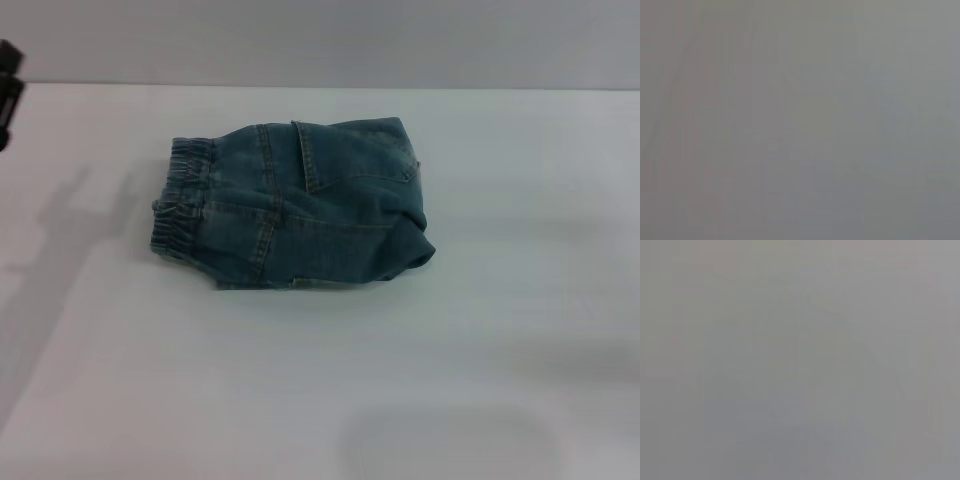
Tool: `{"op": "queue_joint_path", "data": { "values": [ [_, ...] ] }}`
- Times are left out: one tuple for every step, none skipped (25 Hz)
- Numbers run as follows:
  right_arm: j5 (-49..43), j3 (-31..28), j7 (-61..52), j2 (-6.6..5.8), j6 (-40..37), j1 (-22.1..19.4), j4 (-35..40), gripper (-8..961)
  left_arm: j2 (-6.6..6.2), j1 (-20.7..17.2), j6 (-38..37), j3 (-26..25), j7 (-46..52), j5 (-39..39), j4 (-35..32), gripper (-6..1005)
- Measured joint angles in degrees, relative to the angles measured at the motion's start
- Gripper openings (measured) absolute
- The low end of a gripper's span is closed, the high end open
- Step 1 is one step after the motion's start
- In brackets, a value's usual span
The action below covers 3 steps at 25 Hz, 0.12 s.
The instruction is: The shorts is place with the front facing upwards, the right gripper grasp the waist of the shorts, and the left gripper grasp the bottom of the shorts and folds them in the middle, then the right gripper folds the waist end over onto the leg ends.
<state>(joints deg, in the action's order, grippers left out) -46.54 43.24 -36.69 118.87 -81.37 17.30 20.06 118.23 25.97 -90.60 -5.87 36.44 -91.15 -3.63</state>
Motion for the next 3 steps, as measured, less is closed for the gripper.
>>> {"op": "queue_joint_path", "data": {
  "values": [
    [4.1,-0.8,4.0,-0.01,-0.2,0.0,-2.2,567,-0.01,-0.7,-1.6,-1.1,-2.7,0.3,0.8,632],
    [7.5,-1.1,6.6,0.01,-0.4,-0.1,-4.0,567,-0.05,-1.4,-2.9,-2.3,-5.1,0.5,1.5,632],
    [9.9,-1.4,8.5,0.03,-0.5,-0.1,-5.2,567,-0.06,-1.9,-3.4,-3.1,-7.0,0.5,2.1,632]
  ]
}}
